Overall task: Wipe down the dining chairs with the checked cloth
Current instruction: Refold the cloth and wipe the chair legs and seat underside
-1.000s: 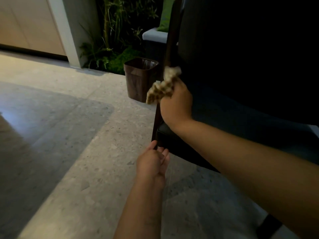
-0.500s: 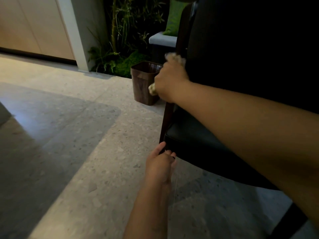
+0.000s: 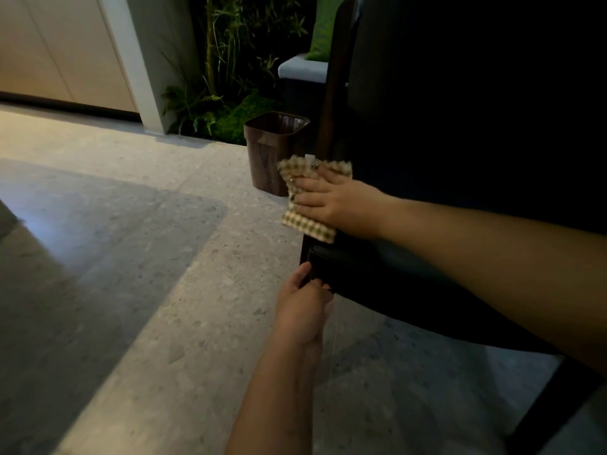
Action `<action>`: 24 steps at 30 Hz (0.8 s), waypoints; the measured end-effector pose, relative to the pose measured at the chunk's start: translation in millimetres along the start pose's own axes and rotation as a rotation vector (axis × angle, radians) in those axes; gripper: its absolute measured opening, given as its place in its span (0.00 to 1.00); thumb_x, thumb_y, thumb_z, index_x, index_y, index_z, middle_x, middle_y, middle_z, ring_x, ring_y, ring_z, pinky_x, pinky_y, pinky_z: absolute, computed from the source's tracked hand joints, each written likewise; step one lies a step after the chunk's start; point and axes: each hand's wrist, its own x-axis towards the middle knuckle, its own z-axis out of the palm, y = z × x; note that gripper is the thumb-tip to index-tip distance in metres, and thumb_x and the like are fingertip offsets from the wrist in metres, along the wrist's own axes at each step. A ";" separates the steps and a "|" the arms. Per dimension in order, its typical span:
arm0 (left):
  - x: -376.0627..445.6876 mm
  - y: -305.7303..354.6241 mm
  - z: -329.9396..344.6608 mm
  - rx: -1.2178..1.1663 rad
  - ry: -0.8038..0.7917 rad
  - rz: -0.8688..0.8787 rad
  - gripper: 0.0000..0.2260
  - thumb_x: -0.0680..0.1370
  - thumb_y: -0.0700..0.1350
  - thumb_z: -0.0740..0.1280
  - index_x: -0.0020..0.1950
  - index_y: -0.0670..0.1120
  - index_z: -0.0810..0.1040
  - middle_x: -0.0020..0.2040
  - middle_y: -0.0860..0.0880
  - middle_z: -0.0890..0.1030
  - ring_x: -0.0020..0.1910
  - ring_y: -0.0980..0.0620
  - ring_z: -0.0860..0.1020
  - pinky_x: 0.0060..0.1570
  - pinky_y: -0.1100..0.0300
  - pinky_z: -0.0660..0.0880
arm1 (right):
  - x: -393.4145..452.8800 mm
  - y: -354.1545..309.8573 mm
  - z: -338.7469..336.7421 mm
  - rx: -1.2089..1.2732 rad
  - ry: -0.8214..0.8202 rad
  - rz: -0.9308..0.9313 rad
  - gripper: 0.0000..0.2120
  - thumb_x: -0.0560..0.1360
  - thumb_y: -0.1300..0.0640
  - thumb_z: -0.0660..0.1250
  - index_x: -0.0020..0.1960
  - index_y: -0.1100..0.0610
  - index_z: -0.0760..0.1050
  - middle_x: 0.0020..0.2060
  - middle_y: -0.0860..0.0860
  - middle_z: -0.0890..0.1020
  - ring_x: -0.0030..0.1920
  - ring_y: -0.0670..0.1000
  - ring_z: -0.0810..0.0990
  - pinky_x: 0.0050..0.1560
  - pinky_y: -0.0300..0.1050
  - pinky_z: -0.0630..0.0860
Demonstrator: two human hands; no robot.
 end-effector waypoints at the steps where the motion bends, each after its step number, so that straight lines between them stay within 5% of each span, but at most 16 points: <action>1: 1.6 -1.3 2.4 0.044 0.011 0.019 0.26 0.77 0.27 0.60 0.73 0.44 0.66 0.53 0.48 0.79 0.49 0.52 0.79 0.43 0.62 0.73 | -6.5 -3.1 -2.9 0.071 -0.024 0.031 0.25 0.80 0.65 0.56 0.76 0.56 0.59 0.76 0.54 0.59 0.77 0.57 0.47 0.71 0.55 0.34; 4: 1.6 -11.3 11.5 0.274 0.005 0.157 0.28 0.75 0.31 0.63 0.75 0.44 0.64 0.62 0.48 0.76 0.59 0.51 0.76 0.53 0.58 0.75 | -31.3 -15.0 -2.7 0.324 0.050 0.109 0.29 0.77 0.67 0.60 0.76 0.56 0.58 0.76 0.54 0.57 0.77 0.57 0.45 0.71 0.54 0.35; 6: 1.3 -23.6 17.9 0.540 -0.020 0.346 0.34 0.76 0.36 0.65 0.79 0.49 0.54 0.78 0.47 0.60 0.75 0.50 0.61 0.73 0.52 0.62 | -63.1 -25.8 3.0 0.463 0.050 0.181 0.32 0.74 0.70 0.62 0.76 0.57 0.59 0.76 0.55 0.58 0.77 0.57 0.47 0.74 0.56 0.42; 8: 2.7 -36.2 23.0 0.760 -0.032 0.506 0.36 0.79 0.39 0.63 0.80 0.52 0.46 0.80 0.49 0.41 0.78 0.52 0.44 0.76 0.56 0.48 | -106.3 -35.4 13.2 0.575 0.049 0.293 0.38 0.71 0.74 0.63 0.77 0.57 0.55 0.76 0.54 0.56 0.77 0.55 0.48 0.76 0.58 0.50; 10: 3.8 -46.1 26.8 0.906 -0.014 0.588 0.34 0.80 0.42 0.62 0.80 0.52 0.45 0.78 0.48 0.33 0.77 0.50 0.35 0.76 0.55 0.43 | -153.1 -44.5 24.4 0.691 -0.023 0.418 0.43 0.69 0.76 0.60 0.76 0.53 0.45 0.77 0.48 0.50 0.77 0.48 0.44 0.76 0.50 0.49; 14: 5.4 -58.3 40.7 1.240 0.104 0.756 0.31 0.80 0.41 0.59 0.80 0.49 0.49 0.79 0.41 0.38 0.76 0.42 0.33 0.74 0.45 0.36 | -221.7 -53.5 47.3 0.715 0.119 0.486 0.50 0.59 0.82 0.62 0.74 0.54 0.50 0.74 0.49 0.57 0.75 0.52 0.52 0.73 0.53 0.55; 18: -0.5 -71.1 60.4 1.459 0.009 0.927 0.29 0.79 0.41 0.58 0.79 0.48 0.53 0.80 0.45 0.46 0.77 0.46 0.34 0.74 0.44 0.35 | -266.6 -55.9 65.7 0.636 0.167 0.555 0.51 0.57 0.81 0.67 0.74 0.56 0.54 0.73 0.49 0.61 0.74 0.54 0.59 0.70 0.58 0.62; 21: -10.5 -84.0 79.9 1.600 -0.093 0.954 0.26 0.80 0.47 0.53 0.78 0.47 0.57 0.80 0.45 0.52 0.78 0.46 0.41 0.74 0.41 0.39 | -301.9 -47.5 73.1 0.701 0.123 0.660 0.45 0.68 0.75 0.65 0.74 0.48 0.48 0.73 0.41 0.51 0.75 0.45 0.47 0.75 0.48 0.51; 24: -19.4 -99.7 109.1 1.766 -0.208 1.061 0.27 0.78 0.52 0.50 0.74 0.44 0.67 0.76 0.43 0.65 0.77 0.41 0.56 0.71 0.33 0.53 | -335.0 -43.3 83.0 0.717 0.158 0.784 0.41 0.69 0.73 0.68 0.75 0.52 0.54 0.72 0.43 0.53 0.74 0.46 0.48 0.74 0.40 0.46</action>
